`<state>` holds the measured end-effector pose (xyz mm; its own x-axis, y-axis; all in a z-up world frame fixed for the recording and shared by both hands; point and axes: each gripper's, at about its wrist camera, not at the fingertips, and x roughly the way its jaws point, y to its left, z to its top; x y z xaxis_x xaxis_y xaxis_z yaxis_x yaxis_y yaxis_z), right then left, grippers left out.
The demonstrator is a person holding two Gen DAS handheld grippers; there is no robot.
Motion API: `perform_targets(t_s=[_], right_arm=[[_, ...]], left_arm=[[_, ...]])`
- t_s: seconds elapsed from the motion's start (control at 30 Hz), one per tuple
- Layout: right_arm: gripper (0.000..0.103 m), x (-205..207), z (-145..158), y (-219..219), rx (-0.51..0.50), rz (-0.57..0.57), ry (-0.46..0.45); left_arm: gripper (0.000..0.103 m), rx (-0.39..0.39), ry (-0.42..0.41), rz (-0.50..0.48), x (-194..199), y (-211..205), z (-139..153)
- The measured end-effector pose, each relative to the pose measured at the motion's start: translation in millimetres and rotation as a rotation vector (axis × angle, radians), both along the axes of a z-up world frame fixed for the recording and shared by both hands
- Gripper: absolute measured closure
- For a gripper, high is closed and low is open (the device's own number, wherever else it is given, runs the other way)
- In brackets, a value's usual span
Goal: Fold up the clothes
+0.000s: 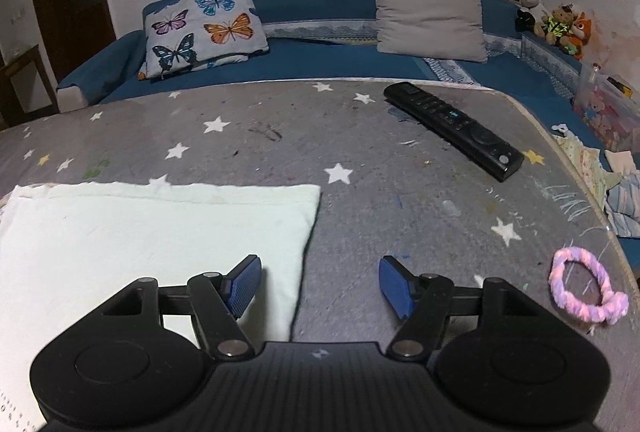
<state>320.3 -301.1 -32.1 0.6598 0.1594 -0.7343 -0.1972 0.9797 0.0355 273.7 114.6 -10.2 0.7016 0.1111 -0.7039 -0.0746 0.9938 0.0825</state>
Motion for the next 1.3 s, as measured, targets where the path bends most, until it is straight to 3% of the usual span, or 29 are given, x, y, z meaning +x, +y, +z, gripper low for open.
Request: perform_targets(t_s=[0.2,0.33,0.4,0.5,0.67,0.8,0.9,1.03,1.3], right_arm=[[0.052,18,-2,5,0.021,0.012,-0.002],[0.066,31,-3,13,0.031,0.015,-0.005],[0.092,36,-4,16,0.027,0.018,-0.007],[0.099,43,-4,20,0.011,0.023,-0.016],[0.096,51,-7,35,-0.084,0.054,-0.067],[0.092,43,5,25,-0.071,0.045,-0.051],[0.083,22,20,12,-0.063,0.052,-0.029],[0.081,-18,37,-2,-0.050,0.093,-0.001],[0.081,-101,53,-10,-0.032,0.197,0.030]], left_arm=[[0.094,0.004,-0.026,-0.036,-2,-9,5],[0.093,0.017,-0.011,-0.086,3,-20,0],[0.093,0.028,-0.001,-0.102,6,-23,-6],[0.093,0.046,0.019,-0.096,11,-24,-16],[0.093,0.066,0.012,-0.098,11,-25,-18],[0.093,0.071,0.010,-0.107,4,-28,-11],[0.089,0.065,-0.007,-0.136,-11,-34,0],[0.079,0.058,-0.017,-0.179,-39,-48,12],[0.079,0.035,0.002,-0.331,-124,-77,16]])
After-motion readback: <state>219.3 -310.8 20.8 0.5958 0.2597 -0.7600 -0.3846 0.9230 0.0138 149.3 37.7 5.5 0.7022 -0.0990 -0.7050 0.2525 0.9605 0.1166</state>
